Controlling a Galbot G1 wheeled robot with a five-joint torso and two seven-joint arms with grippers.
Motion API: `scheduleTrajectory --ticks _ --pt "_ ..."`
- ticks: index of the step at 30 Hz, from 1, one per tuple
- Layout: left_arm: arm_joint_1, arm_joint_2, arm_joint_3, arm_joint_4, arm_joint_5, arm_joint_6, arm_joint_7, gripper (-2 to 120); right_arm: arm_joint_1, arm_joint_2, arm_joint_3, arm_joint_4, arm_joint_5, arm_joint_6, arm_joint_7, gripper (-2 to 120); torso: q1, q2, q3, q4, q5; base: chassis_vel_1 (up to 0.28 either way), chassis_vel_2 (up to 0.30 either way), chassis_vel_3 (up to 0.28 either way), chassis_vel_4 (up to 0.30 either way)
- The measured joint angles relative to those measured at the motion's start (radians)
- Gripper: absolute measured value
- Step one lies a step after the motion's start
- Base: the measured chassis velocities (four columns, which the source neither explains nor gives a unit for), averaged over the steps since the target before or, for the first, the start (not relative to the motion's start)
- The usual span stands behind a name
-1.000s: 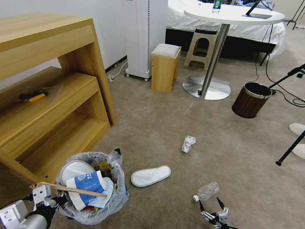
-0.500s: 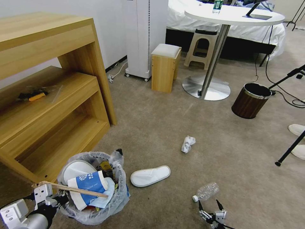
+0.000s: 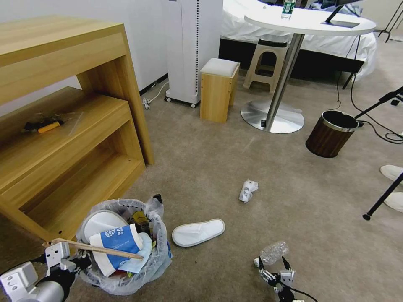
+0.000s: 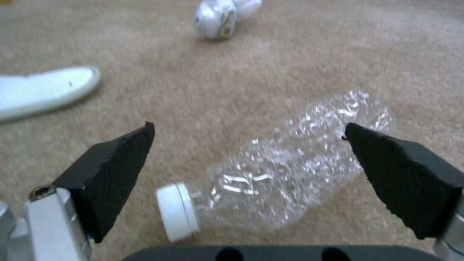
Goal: Pick up the trash bin and place the garbage on the floor into it.
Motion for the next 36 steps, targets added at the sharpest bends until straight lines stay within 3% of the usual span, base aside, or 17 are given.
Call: scheduleTrajectory --ticks 10,36 --pt "0.006 -0.015 -0.003 -0.01 0.006 0.005 -0.001 0 -0.015 -0.021 -0.041 0.059 0.025 -0.01 -0.011 99 0.0 0.0 0.0 0.0005 -0.0002 0.0 0.0 0.0 0.0" --pt "0.025 -0.06 0.003 -0.018 0.042 0.008 -0.003 0 -0.031 -0.05 -0.073 0.049 0.032 -0.003 -0.002 99 0.0 0.0 0.0 0.0003 -0.0019 0.0 0.0 0.0 0.0"
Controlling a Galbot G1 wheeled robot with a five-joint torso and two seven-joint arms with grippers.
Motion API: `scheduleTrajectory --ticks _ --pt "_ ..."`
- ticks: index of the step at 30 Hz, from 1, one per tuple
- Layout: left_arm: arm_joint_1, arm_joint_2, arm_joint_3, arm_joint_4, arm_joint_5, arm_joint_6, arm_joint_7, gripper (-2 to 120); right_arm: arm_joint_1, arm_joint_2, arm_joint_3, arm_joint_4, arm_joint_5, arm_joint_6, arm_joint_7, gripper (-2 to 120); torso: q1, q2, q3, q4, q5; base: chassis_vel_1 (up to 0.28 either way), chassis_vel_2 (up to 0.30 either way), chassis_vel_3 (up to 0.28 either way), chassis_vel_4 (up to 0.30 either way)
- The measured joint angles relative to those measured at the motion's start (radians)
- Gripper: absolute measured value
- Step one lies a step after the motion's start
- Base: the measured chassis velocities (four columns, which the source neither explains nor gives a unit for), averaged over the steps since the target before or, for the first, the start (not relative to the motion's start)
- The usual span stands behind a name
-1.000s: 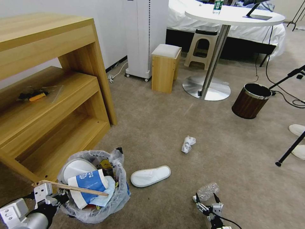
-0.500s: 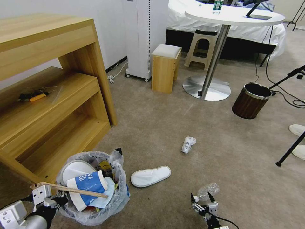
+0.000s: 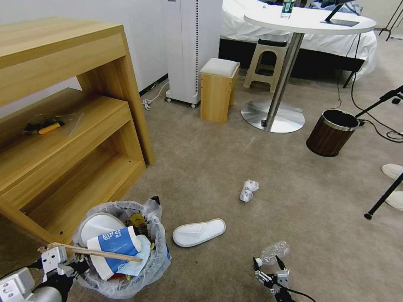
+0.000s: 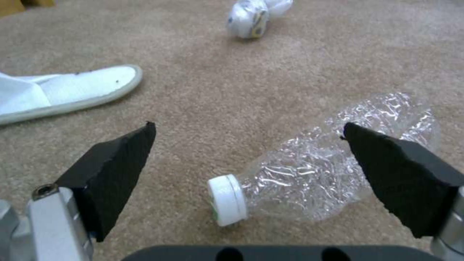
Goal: Pick up the trash bin and place the garbage on the floor into it.
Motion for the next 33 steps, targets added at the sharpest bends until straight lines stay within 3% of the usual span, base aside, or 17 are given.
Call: scheduleTrajectory --ticks 33 --pt "0.02 0.008 -0.006 -0.01 -0.006 -0.002 0.003 0 -0.001 0.002 0.0 -0.013 -0.017 -0.009 0.016 98 0.0 0.0 0.0 -0.0005 0.0003 0.0 0.0 0.0 0.0"
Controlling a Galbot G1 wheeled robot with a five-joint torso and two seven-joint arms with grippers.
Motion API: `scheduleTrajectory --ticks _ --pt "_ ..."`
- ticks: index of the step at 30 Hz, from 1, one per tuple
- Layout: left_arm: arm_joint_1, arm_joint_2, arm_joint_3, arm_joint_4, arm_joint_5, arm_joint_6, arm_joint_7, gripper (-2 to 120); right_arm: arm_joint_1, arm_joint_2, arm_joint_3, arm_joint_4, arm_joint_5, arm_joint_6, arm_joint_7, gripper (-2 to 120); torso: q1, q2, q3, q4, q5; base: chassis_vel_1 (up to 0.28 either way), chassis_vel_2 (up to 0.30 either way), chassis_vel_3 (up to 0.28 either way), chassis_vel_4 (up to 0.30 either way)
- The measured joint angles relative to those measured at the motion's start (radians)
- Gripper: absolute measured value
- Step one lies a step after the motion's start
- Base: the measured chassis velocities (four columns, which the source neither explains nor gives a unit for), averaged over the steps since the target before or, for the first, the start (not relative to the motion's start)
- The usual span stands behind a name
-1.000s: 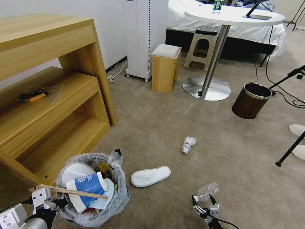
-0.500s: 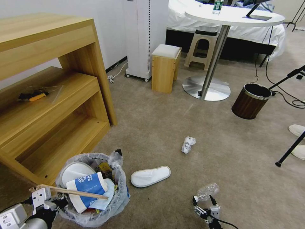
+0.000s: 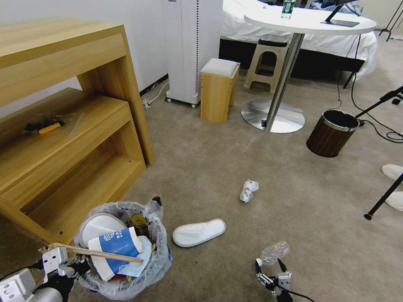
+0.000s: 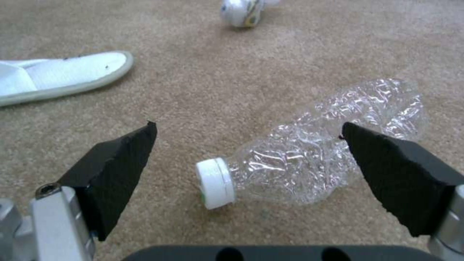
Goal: Pick up the trash bin and place the garbage on the floor into it.
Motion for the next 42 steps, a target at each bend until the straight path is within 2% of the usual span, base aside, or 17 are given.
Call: scheduleTrajectory --ticks 28,32,34,36,37,38,39,41,42 --pt "-0.002 -0.003 -0.019 -0.003 -0.017 -0.001 -0.008 0 0.01 -0.001 -0.002 0.011 0.027 -0.007 -0.001 98 0.0 0.0 0.0 0.0003 0.001 0.0 0.0 0.0 0.0" --pt "-0.002 -0.005 -0.019 -0.002 -0.015 -0.001 -0.008 0 0.015 -0.031 -0.043 0.015 0.04 -0.008 -0.007 98 0.0 0.0 0.0 0.0009 0.0021 0.0 0.0 0.0 0.0" --pt "-0.002 -0.005 -0.019 -0.002 -0.013 -0.001 -0.008 0 0.016 -0.07 -0.056 0.02 0.055 -0.012 -0.018 98 0.0 0.0 0.0 -0.0009 0.0059 0.0 0.0 0.0 0.0" --pt "-0.002 -0.004 -0.019 -0.002 -0.013 -0.001 -0.008 0 0.019 -0.091 -0.055 0.024 0.061 -0.015 -0.022 98 0.0 0.0 0.0 -0.0009 0.0054 0.0 0.0 0.0 0.0" --pt "-0.002 -0.002 -0.019 -0.001 -0.014 -0.001 -0.008 0 0.026 -0.126 -0.051 0.033 0.07 -0.017 -0.028 98 0.0 0.0 0.0 -0.0002 0.0023 0.0 0.0 0.0 0.0" --pt "-0.002 0.001 -0.019 0.0 -0.014 0.0 -0.008 0 0.034 -0.167 -0.046 0.044 0.08 -0.018 -0.035 98 0.0 0.0 0.0 0.0002 0.0009 0.0 0.0 0.0 0.0" --pt "-0.002 0.001 -0.019 0.0 -0.014 0.0 -0.008 0 0.034 -0.167 -0.046 0.044 0.08 -0.018 -0.035 98 0.0 0.0 0.0 0.0002 0.0009 0.0 0.0 0.0 0.0" --pt "-0.003 0.002 -0.017 0.004 -0.013 0.0 -0.008 0 0.042 -0.233 -0.041 0.07 0.101 -0.029 -0.047 99 0.0 0.0 0.0 0.0002 0.0019 0.0 0.0 0.0 0.0" --pt "-0.003 0.002 -0.017 0.004 -0.013 0.0 -0.008 0 0.042 -0.233 -0.041 0.07 0.101 -0.029 -0.047 99 0.0 0.0 0.0 0.0002 0.0019 0.0 0.0 0.0 0.0"
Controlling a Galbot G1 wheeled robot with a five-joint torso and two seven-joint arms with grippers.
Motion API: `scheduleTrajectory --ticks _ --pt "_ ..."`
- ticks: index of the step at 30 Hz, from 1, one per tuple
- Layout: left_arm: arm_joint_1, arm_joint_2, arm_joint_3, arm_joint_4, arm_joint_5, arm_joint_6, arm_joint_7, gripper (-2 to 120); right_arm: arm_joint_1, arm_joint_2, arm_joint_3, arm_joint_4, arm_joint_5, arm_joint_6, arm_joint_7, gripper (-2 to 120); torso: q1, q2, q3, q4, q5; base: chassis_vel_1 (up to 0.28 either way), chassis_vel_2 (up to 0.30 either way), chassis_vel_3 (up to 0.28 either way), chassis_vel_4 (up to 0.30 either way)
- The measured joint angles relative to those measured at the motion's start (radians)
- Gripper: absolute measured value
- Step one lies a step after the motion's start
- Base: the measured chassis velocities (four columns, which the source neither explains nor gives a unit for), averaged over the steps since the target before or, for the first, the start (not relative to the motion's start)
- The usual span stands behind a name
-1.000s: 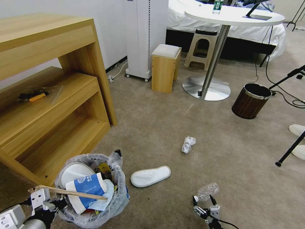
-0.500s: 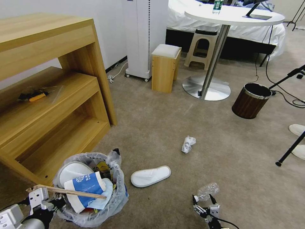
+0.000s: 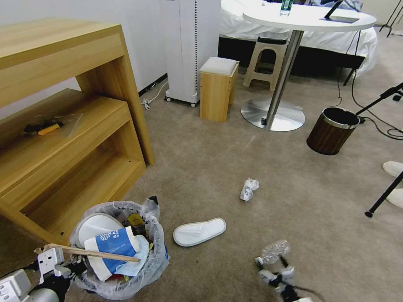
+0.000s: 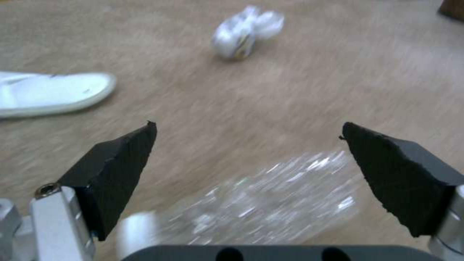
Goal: Pick up the trash bin and place the garbage on the floor into it.
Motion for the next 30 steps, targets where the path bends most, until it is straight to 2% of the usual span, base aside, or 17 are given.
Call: scheduleTrajectory --ticks 2,6,8,30 --pt "-0.003 0.0 0.004 0.004 0.0 0.0 0.002 0 0.013 -0.048 0.006 0.02 0.016 -0.006 -0.008 98 0.0 0.0 0.0 0.0 -0.0017 0.0 0.0 0.0 0.0" --pt "-0.006 0.001 0.006 0.006 0.001 0.0 0.002 0 0.026 -0.075 0.006 0.025 0.025 -0.007 -0.013 98 0.0 0.0 0.0 0.0002 -0.0008 0.0 0.0 0.0 0.0" --pt "-0.008 0.004 0.006 0.007 0.001 0.0 0.003 0 0.03 -0.091 0.008 0.03 0.031 -0.008 -0.015 98 0.0 0.0 0.0 0.0001 -0.0017 0.0 0.0 0.0 0.0" --pt "-0.007 0.023 -0.009 0.007 -0.023 0.002 -0.002 0 0.051 -0.121 -0.027 0.02 0.049 -0.017 -0.033 99 0.0 0.0 0.0 0.0002 -0.0018 0.0 0.0 0.0 0.0"
